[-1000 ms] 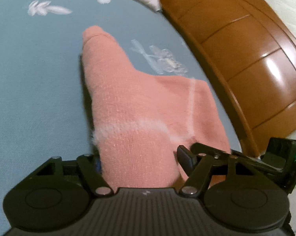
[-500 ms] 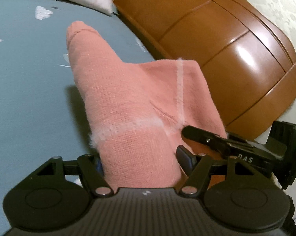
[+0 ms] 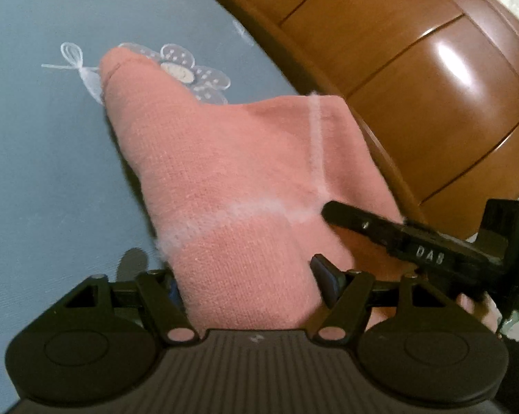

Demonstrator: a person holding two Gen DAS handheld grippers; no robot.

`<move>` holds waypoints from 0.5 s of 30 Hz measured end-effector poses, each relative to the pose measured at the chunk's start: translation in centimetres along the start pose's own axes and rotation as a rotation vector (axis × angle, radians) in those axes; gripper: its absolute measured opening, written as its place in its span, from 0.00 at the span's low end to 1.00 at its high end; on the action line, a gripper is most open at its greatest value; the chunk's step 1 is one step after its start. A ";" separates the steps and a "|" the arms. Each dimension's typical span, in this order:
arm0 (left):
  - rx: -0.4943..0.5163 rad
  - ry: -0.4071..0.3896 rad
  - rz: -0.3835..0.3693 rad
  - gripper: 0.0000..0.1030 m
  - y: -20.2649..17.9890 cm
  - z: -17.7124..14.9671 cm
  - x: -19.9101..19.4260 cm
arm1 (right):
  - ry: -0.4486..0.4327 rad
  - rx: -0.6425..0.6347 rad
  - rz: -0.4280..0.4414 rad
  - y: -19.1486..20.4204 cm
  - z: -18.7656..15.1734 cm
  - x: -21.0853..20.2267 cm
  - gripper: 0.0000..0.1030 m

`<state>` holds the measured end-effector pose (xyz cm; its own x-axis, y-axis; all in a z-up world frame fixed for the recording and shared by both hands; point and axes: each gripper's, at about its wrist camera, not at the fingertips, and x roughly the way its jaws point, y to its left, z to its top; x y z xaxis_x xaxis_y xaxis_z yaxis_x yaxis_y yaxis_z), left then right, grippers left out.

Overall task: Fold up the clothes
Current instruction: 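Lift the held edge with the right gripper and fold it over the sweater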

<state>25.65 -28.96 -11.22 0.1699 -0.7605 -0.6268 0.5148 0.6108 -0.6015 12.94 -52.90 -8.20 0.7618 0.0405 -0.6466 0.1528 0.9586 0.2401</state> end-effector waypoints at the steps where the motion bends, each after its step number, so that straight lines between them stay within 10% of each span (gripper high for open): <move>1: -0.001 0.004 -0.012 0.69 0.3 0.0 -0.1 | -0.004 0.024 -0.003 -0.7 -0.3 0.3 0.65; 10: 0.156 -0.014 0.052 0.78 -1.2 0.0 -5.3 | -0.108 0.112 -0.080 -3.8 -0.5 -4.1 0.77; 15: 0.397 -0.046 0.047 0.83 -5.5 -1.6 -6.9 | -0.187 0.102 0.103 -1.1 -1.0 -8.1 0.49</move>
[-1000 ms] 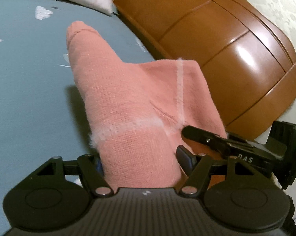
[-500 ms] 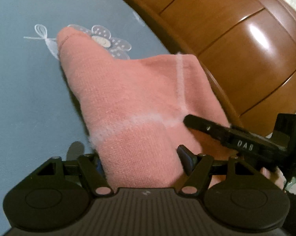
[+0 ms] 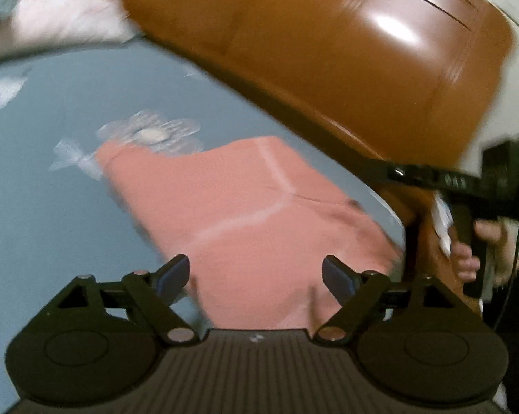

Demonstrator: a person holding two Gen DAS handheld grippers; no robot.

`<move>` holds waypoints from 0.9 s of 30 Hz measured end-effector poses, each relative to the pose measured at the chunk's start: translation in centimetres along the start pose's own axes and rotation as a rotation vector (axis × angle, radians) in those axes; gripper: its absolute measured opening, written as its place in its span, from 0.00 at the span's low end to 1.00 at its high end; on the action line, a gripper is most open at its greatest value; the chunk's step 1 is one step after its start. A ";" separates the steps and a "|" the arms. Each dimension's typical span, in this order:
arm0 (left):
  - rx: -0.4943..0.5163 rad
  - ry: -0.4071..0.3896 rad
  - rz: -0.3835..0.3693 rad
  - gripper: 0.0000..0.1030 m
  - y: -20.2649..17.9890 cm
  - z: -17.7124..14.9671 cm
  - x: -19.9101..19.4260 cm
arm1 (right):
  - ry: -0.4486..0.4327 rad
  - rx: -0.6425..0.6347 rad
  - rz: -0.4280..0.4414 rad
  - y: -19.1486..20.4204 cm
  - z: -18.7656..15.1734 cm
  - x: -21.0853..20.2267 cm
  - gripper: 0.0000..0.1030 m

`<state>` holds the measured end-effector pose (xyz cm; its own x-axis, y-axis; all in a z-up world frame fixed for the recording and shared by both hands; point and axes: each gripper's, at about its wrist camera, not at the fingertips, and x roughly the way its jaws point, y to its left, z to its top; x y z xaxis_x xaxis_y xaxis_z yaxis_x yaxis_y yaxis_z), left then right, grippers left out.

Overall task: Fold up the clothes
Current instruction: 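Lift the held edge with the right gripper and fold it over the sweater, then open the right gripper to release the folded edge onto the sweater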

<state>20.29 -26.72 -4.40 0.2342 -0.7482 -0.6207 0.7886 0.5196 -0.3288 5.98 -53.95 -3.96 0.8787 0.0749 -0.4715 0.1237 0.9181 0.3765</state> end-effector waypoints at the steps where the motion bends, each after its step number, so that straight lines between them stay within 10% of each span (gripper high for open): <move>1: 0.041 0.005 -0.010 0.83 -0.9 -0.2 0.2 | 0.021 -0.007 0.050 0.6 -0.4 0.1 0.49; 4: 0.114 0.042 -0.026 0.83 -2.9 -0.8 2.0 | 0.107 -0.067 0.025 1.5 -2.1 1.9 0.48; 8: 0.128 0.039 -0.029 0.91 -3.7 -0.8 3.9 | 0.148 -0.057 -0.093 -0.6 -3.6 3.4 0.01; 18: 0.110 0.046 -0.031 0.92 -4.2 -0.4 3.5 | 0.091 -0.114 -0.099 2.5 -3.3 0.2 0.12; 23: 0.124 0.057 0.118 0.92 -2.7 -3.3 -0.2 | 0.171 -0.205 -0.019 5.9 -5.2 0.2 0.14; 27: 0.116 0.094 0.168 0.92 -2.1 -6.3 -1.8 | 0.261 -0.330 -0.160 6.7 -7.8 2.2 0.16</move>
<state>14.62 -23.84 -7.11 0.3180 -0.6104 -0.7254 0.8041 0.5790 -0.1347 5.17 -44.63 -8.74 0.7095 -0.0216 -0.7043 0.0577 0.9980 0.0275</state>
